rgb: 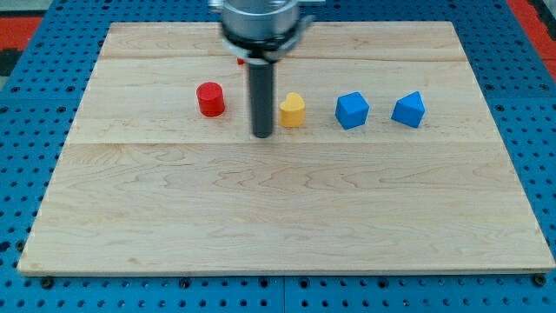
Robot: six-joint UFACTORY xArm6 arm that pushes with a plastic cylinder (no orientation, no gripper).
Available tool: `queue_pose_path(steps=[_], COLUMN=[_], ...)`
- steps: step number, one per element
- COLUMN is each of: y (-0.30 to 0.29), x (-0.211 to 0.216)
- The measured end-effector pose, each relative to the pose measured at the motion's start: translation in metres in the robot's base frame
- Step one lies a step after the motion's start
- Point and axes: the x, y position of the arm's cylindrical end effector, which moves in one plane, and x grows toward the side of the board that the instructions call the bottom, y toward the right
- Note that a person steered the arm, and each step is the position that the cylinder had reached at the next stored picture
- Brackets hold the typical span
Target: Move the red circle towards the top left
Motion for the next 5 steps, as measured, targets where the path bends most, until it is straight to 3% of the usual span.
queue_pose_path(steps=[1, 3, 5], y=[-0.032, -0.029, -0.029], x=[-0.012, -0.098, -0.102])
